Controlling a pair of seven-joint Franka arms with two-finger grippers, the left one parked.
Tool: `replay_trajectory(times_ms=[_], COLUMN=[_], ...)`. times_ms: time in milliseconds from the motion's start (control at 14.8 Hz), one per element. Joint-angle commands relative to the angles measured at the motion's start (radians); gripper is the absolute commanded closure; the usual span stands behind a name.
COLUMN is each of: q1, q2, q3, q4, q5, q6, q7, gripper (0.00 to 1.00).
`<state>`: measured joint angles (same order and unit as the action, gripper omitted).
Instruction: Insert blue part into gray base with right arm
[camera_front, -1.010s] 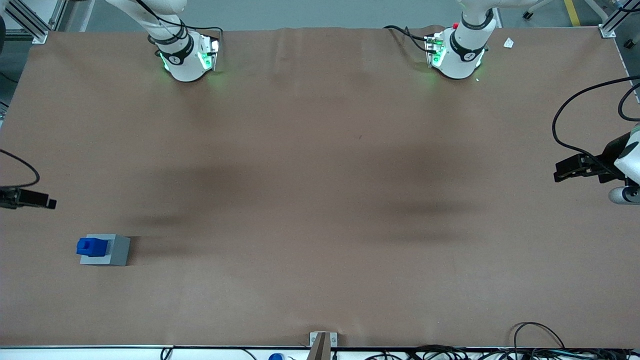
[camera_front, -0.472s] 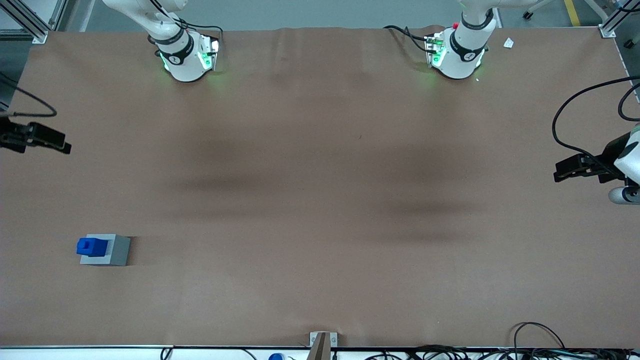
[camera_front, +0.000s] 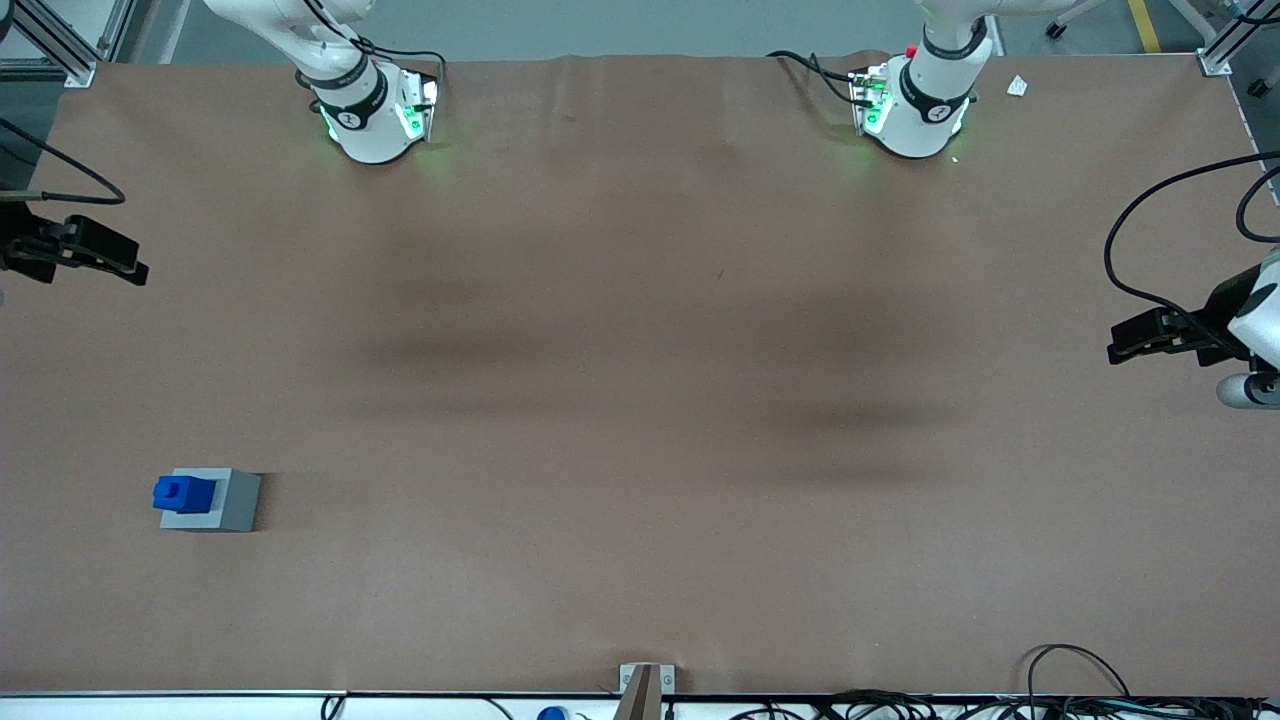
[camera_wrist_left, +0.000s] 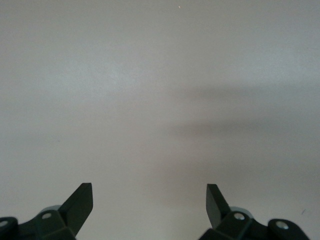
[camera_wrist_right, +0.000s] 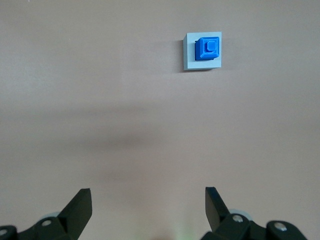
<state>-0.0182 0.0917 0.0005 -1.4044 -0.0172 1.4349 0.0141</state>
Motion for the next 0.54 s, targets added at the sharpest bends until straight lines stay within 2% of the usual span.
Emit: replay_trajectory(times_ms=[0,472], q1=[-0.002,-0.016], q2=[-0.063,-0.058], q3=[0.001,-0.004], q4=[-0.076,-0.045], q5=[-0.012,0.003], q6=[0.036,0.030], q7=[0.013,-0.016], gripper=[0.00,0.00])
